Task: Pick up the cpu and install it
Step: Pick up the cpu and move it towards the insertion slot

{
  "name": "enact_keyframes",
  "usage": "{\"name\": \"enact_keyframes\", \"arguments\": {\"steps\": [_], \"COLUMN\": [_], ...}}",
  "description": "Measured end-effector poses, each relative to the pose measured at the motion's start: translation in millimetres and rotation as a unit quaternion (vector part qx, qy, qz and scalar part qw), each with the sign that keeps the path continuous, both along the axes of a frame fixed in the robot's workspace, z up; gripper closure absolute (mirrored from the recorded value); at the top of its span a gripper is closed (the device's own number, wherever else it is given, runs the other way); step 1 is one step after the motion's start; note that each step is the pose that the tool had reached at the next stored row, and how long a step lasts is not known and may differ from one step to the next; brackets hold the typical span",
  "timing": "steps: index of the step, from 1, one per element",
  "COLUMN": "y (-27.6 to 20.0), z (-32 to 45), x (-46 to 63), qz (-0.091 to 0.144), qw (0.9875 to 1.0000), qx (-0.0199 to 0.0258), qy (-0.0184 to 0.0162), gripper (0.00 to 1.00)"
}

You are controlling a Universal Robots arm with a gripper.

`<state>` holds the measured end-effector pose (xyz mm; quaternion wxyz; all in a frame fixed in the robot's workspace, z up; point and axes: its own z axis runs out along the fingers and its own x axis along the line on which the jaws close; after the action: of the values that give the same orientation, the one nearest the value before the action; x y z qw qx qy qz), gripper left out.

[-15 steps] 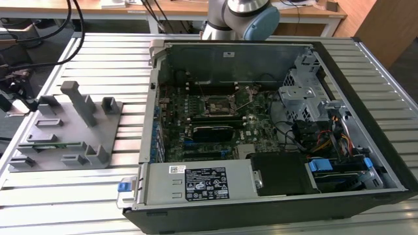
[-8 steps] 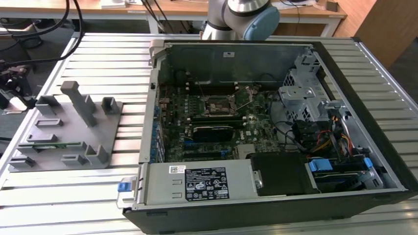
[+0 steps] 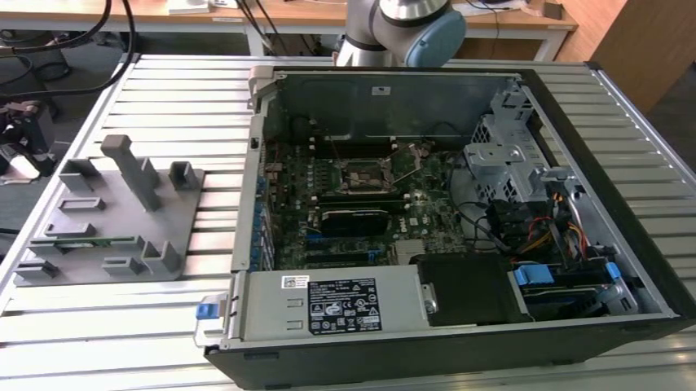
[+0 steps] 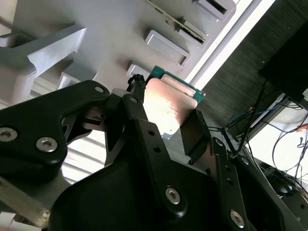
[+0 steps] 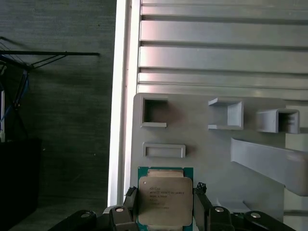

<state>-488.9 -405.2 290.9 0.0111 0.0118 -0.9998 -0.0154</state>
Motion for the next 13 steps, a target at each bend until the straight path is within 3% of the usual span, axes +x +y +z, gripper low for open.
{"name": "enact_keyframes", "arguments": {"steps": [13], "y": [0.0], "z": [15.8], "x": [0.0], "qz": [0.0], "qw": [1.0], "qx": [0.0], "qy": [0.0], "gripper": [0.46]}}
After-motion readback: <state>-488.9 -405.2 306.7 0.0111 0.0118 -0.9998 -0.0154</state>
